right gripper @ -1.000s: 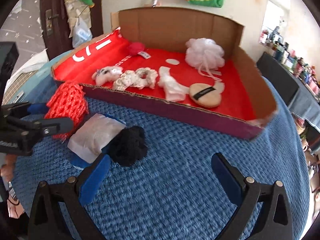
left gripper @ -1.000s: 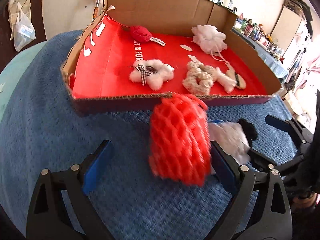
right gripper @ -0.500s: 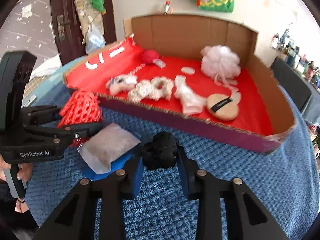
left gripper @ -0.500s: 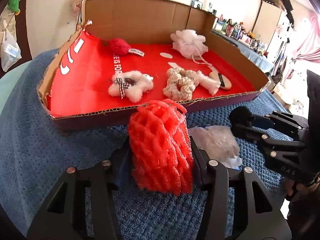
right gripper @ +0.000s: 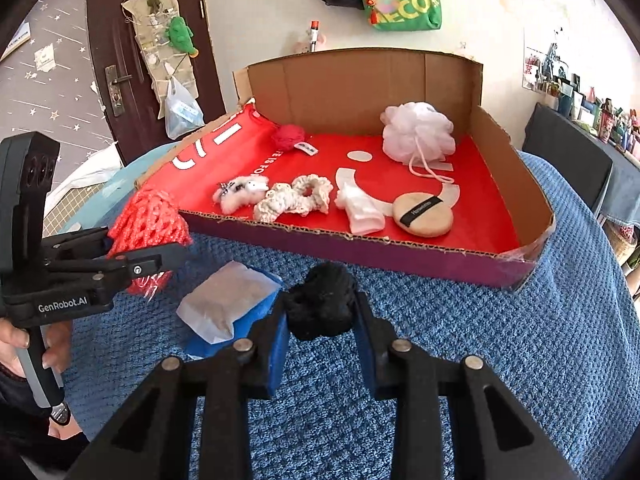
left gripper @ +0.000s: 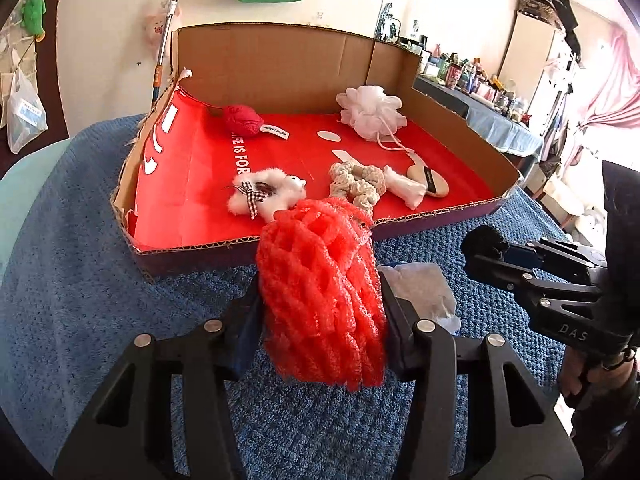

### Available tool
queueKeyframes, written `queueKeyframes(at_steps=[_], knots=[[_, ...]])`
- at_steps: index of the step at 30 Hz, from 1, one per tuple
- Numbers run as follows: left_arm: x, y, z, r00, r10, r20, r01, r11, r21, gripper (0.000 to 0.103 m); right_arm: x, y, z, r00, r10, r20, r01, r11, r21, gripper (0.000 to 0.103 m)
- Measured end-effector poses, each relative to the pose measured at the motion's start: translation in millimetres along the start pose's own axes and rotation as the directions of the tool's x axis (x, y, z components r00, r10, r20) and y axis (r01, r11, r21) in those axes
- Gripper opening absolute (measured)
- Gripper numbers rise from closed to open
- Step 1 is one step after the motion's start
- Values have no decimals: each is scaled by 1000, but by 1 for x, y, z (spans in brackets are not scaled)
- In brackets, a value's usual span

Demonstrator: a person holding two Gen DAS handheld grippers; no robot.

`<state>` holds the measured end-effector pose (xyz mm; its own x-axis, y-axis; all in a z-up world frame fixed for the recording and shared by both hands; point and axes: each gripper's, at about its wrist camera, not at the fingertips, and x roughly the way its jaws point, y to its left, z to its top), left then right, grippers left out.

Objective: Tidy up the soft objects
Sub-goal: 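Carry the red net and black ball with both tools into the box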

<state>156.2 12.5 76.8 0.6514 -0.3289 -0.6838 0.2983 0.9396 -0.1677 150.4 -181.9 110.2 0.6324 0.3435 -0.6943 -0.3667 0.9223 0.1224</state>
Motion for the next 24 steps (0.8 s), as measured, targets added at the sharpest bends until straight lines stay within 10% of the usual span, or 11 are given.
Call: queueKeyframes(at_steps=[15,24], knots=[[-5,1,39,997,-66,28,66,998,12,48,-11,-4,37,997,6,80,-5,1000,-7,33],[47,9,105,995,-77,-55,79,996,34,48,41,-32,104,998,-58,-19,58,998,17,34]])
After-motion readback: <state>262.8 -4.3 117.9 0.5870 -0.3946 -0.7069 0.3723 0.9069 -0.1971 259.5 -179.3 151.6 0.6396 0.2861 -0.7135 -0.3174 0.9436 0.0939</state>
